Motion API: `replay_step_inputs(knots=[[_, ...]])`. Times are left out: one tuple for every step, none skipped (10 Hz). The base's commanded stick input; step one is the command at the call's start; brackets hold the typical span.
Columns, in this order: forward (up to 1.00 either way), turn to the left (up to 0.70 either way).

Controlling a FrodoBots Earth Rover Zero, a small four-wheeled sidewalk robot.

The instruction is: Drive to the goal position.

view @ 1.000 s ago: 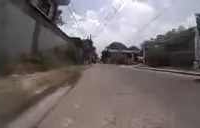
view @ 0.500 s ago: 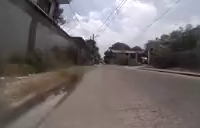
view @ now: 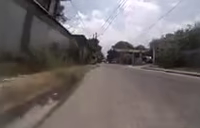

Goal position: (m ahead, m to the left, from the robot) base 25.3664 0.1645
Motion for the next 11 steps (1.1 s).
replay_step_inputs(knots=[[1.00, -0.38], [1.00, -0.26], [1.00, -0.14], [1.00, 0.00], [1.00, 0.00], [1.00, 0.00], [1.00, 0.00], [1.00, 0.00], [1.00, 0.00], [1.00, 0.00], [1.00, 0.00]])
